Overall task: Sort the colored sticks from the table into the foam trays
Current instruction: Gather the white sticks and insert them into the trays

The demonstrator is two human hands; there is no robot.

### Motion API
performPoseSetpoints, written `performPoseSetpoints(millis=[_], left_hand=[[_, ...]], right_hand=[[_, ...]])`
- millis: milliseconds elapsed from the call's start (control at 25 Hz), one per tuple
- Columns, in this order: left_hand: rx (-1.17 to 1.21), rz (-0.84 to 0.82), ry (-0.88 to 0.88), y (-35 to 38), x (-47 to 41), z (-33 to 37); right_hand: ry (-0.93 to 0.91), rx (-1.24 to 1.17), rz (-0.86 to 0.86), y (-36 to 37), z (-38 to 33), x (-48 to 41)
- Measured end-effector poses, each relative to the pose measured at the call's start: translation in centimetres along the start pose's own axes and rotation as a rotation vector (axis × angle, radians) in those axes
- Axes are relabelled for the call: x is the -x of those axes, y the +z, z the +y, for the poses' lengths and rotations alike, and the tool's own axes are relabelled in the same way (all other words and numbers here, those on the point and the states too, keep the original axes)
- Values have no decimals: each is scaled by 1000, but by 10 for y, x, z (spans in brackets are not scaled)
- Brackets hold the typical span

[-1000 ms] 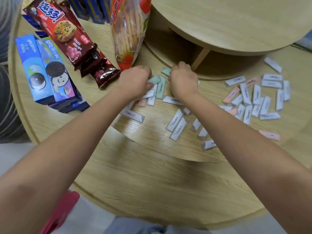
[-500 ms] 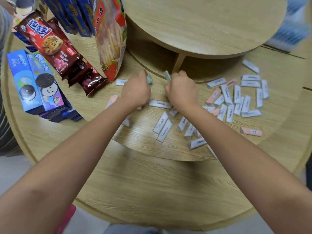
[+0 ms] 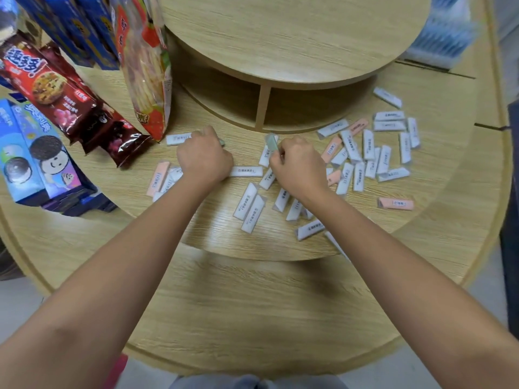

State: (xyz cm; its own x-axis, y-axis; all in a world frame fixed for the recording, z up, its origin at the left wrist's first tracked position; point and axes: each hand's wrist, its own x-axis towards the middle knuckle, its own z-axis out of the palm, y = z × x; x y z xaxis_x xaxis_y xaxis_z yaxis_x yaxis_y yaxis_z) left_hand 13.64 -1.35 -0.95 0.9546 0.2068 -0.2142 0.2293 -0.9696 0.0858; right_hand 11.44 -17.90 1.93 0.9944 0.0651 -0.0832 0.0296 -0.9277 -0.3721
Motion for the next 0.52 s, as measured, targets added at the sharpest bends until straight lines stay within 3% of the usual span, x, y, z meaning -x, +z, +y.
performPoseSetpoints(millis=[400, 520], left_hand=[[-137, 59, 171, 7, 11, -5], [-21, 90, 225, 2, 10, -13]], right_hand=[[1, -48, -11, 0, -7, 8], [28, -223, -66, -3, -6, 11]])
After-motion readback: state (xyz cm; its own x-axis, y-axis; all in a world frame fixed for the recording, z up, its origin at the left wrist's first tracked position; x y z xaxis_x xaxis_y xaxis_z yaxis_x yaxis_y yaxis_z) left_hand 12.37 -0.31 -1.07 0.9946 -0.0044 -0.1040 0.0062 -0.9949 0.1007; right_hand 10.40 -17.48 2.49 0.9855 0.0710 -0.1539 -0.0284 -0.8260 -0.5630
